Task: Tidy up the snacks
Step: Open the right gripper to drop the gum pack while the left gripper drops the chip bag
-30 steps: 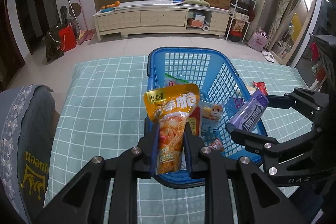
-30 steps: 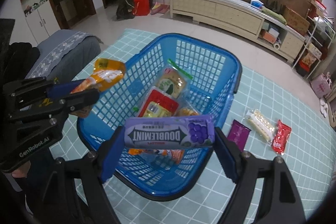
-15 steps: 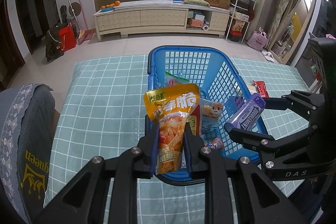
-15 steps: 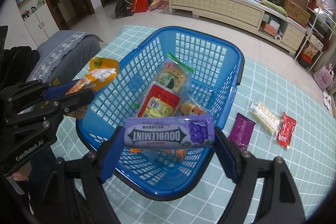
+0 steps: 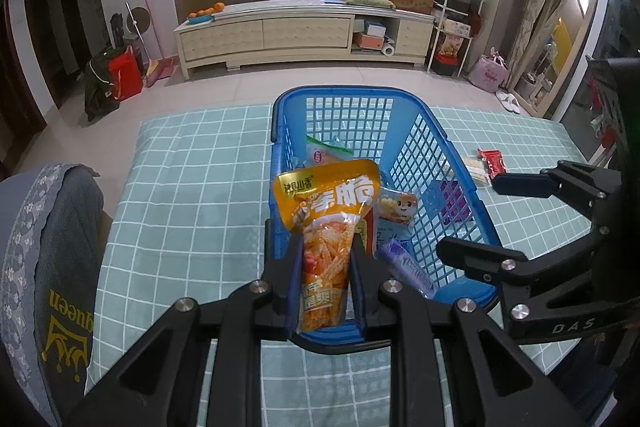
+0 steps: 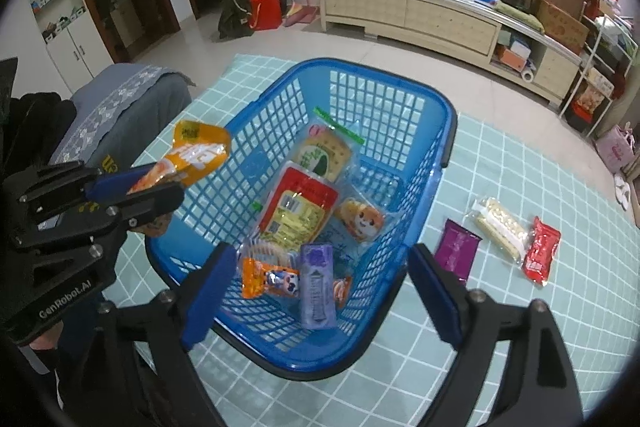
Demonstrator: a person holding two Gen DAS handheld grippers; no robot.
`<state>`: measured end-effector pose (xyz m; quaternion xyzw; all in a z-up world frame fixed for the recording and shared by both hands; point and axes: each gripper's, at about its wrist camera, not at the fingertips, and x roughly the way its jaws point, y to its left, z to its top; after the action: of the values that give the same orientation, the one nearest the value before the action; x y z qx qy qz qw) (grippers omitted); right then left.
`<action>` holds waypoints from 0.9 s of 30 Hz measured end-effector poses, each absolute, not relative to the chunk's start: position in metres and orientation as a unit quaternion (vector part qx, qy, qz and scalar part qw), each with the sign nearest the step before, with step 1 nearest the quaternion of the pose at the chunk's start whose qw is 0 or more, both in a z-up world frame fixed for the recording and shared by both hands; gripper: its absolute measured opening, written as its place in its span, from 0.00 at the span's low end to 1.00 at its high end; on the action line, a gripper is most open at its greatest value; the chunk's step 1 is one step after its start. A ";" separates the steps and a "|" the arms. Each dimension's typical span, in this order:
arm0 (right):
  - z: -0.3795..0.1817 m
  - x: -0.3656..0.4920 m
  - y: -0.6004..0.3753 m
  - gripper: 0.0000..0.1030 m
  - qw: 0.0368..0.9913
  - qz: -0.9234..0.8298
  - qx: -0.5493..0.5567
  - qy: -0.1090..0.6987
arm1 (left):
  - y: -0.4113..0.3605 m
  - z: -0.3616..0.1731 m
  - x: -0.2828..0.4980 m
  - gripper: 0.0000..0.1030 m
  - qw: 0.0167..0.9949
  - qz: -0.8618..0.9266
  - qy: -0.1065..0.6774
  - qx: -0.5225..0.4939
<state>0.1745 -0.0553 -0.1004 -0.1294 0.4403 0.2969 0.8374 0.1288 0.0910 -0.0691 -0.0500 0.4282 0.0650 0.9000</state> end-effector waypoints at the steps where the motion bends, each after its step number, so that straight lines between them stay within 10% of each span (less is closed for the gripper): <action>1: -0.099 0.175 -0.058 0.92 0.839 0.295 -0.127 0.439 | 0.090 -0.069 0.129 0.19 0.900 0.065 0.429 -0.050; 27: -0.113 0.202 -0.130 1.00 0.862 0.218 -0.100 0.446 | 0.034 -0.095 0.177 0.20 0.889 0.011 0.456 -0.038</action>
<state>0.2022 -0.1298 -0.1126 -0.1001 0.4463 0.2182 0.8621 0.1768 0.0336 -0.0946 -0.0380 0.4555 0.0108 0.8893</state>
